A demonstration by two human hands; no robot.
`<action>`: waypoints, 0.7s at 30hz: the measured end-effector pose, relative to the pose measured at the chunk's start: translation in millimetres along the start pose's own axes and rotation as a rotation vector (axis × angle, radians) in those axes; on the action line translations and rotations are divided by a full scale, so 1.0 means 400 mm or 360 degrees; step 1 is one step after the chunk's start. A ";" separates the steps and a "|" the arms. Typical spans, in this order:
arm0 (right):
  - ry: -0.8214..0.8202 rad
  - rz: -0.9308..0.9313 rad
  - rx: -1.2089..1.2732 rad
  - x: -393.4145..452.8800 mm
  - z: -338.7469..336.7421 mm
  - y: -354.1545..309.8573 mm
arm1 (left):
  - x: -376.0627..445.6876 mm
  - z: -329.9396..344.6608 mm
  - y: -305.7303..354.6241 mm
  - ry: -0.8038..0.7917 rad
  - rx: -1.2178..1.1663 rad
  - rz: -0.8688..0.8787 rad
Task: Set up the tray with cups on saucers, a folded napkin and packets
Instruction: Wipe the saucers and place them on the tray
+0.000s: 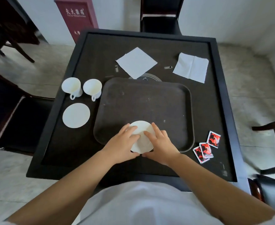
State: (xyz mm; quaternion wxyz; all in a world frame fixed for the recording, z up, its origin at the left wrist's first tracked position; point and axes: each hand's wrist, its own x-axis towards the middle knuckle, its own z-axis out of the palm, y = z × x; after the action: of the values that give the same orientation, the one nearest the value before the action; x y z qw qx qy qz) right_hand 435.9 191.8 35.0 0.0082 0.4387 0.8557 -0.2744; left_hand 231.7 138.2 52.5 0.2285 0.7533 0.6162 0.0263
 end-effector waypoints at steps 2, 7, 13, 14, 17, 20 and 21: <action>0.0032 0.0047 0.0036 0.001 -0.019 0.038 | 0.047 -0.005 0.021 -0.0023 0.0021 0.0029; 0.0099 0.0113 0.0038 0.021 -0.055 0.127 | 0.166 -0.007 0.056 -0.0060 0.0070 0.0120; 0.0099 0.0187 0.0048 0.090 -0.094 0.226 | 0.317 0.001 0.061 -0.0124 0.0035 0.0122; 0.0092 0.0196 0.0053 0.105 -0.101 0.240 | 0.341 0.002 0.058 -0.0135 0.0021 0.0114; 0.0080 0.0234 0.0062 0.154 -0.117 0.273 | 0.408 -0.002 0.048 -0.0159 -0.0003 0.0110; 0.0083 0.0256 0.0088 0.200 -0.127 0.299 | 0.465 -0.004 0.032 -0.0176 0.0003 0.0101; 0.0084 0.0263 0.0098 0.214 -0.129 0.307 | 0.481 -0.004 0.026 -0.0181 0.0001 0.0093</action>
State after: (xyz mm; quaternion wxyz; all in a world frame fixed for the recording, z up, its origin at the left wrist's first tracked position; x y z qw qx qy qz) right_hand 487.8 337.4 0.2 -0.0053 0.5148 0.8077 -0.2873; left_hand 286.8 318.4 11.5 0.2622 0.7712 0.5799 -0.0101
